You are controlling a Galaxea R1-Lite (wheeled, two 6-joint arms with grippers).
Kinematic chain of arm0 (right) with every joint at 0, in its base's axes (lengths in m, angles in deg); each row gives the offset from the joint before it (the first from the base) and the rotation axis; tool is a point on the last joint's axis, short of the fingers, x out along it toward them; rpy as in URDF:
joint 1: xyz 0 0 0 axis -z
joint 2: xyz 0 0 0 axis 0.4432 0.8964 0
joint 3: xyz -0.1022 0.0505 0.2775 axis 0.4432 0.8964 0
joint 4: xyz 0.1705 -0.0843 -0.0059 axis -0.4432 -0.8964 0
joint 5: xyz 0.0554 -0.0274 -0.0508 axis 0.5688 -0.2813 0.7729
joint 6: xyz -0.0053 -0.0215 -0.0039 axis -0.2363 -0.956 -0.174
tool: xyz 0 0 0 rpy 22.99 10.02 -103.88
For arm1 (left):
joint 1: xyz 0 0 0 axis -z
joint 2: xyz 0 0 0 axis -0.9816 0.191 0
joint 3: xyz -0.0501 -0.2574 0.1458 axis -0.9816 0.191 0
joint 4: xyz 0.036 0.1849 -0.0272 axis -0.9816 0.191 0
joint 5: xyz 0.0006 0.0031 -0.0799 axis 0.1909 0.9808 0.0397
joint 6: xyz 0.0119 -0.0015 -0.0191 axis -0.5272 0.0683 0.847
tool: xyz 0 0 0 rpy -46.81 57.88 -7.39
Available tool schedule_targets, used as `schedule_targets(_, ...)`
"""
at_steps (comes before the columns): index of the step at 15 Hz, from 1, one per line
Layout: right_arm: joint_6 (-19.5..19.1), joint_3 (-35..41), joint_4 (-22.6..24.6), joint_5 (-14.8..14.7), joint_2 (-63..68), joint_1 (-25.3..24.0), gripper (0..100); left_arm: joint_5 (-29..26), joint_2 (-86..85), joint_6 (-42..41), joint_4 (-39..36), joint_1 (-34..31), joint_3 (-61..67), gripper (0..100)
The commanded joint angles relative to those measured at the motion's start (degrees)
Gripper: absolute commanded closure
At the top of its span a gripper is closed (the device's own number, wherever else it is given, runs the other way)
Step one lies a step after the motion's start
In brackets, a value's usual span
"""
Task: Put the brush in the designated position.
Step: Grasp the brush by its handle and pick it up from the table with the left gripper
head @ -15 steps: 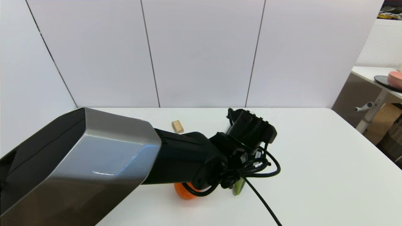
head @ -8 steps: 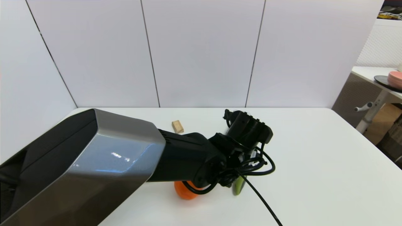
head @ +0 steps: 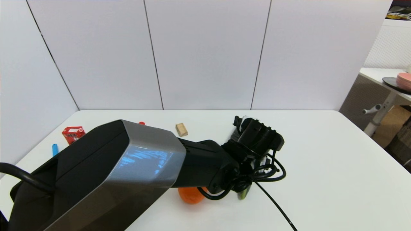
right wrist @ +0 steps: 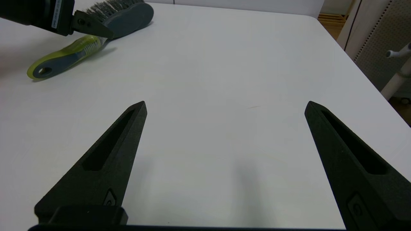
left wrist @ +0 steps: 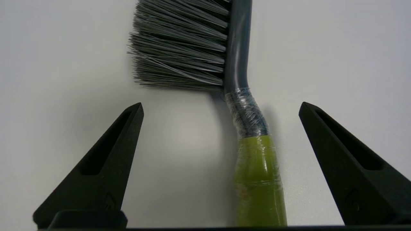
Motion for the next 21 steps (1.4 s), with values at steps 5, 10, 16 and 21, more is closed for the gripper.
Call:
schedule_targets(5, 0.0, 0.1, 0.0, 0.1, 0.1, 0.0, 0, 0.2, 2.6, 0.7, 0.0, 0.8, -2.0, 0)
schedule_targets(10, 0.0, 0.1, 0.0, 0.1, 0.1, 0.0, 0, 0.3, 2.8, 0.8, -0.1, 0.7, -1.9, 0)
schedule_targets(16, 0.0, 0.1, 0.0, 0.1, 0.1, 0.0, 0, 0.4, 3.1, 1.3, -0.1, 0.8, -2.0, 0)
schedule_targets(21, 0.0, 0.1, 0.0, 0.1, 0.1, 0.0, 0, 3.6, 3.3, 2.9, 0.0, 0.8, -2.4, 0)
